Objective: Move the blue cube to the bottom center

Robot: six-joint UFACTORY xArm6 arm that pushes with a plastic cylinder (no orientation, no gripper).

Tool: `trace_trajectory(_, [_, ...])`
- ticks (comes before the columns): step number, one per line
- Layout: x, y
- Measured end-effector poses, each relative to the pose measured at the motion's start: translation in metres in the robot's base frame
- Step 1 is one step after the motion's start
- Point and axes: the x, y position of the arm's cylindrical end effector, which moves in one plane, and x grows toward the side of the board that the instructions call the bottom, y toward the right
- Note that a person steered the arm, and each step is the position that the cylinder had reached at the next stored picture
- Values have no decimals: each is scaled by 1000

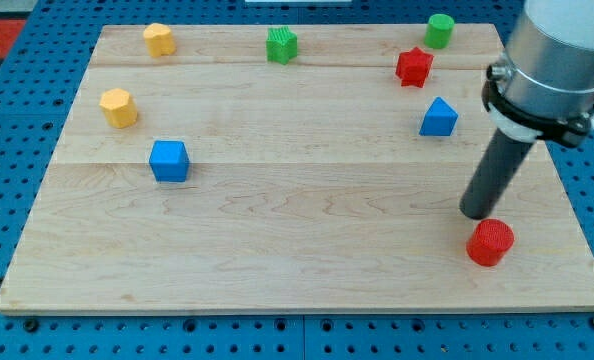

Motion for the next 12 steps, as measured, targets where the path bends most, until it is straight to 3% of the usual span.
trace_trajectory(2, [-93, -131])
trace_trajectory(3, [-98, -229])
trace_trajectory(4, [-98, -289])
trace_trajectory(6, [-69, -331])
trace_trajectory(9, [34, -366])
trace_trajectory(10, [39, -353])
trace_trajectory(11, [23, -394])
trace_trajectory(12, [8, -386])
